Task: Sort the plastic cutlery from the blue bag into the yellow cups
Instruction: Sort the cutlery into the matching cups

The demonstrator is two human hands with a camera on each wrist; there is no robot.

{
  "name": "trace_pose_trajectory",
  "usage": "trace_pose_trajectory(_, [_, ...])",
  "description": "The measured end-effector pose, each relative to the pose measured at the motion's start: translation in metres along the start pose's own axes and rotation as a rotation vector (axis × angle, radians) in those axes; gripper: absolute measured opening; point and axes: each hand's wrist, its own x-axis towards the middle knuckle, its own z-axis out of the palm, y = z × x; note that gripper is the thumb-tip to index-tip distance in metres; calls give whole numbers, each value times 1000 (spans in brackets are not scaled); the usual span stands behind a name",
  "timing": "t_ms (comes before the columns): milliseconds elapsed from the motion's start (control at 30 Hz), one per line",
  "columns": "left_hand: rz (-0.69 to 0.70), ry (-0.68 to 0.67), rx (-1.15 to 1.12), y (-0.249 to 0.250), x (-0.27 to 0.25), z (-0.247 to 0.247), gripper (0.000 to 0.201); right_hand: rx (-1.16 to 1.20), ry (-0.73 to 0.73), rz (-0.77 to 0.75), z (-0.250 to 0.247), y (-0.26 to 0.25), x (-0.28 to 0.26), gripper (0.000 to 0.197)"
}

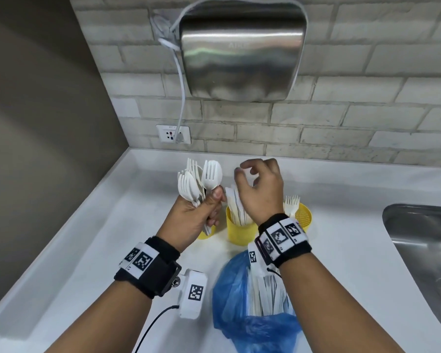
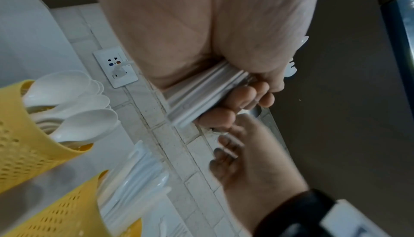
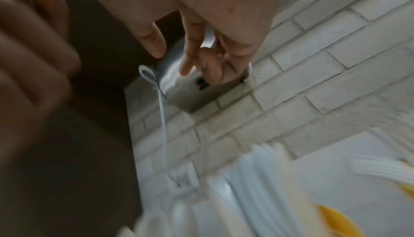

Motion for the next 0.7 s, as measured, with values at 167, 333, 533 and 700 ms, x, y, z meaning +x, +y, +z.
trace_pose_trajectory(167, [30, -8, 130, 2, 1, -3, 30, 509, -177, -55, -33, -42, -9, 25])
trace_pose_trajectory(333, [78, -32, 168, 6, 4, -3, 23, 469, -400, -122, -45, -47, -19, 16])
trace_pose_trajectory(533, [104, -82, 204, 10, 1, 0, 36, 541, -382, -122, -45, -44, -23, 7])
trace_pose_trajectory(700, [77, -73, 173, 13, -2, -1, 29, 776, -320, -8, -46, -52, -24, 16])
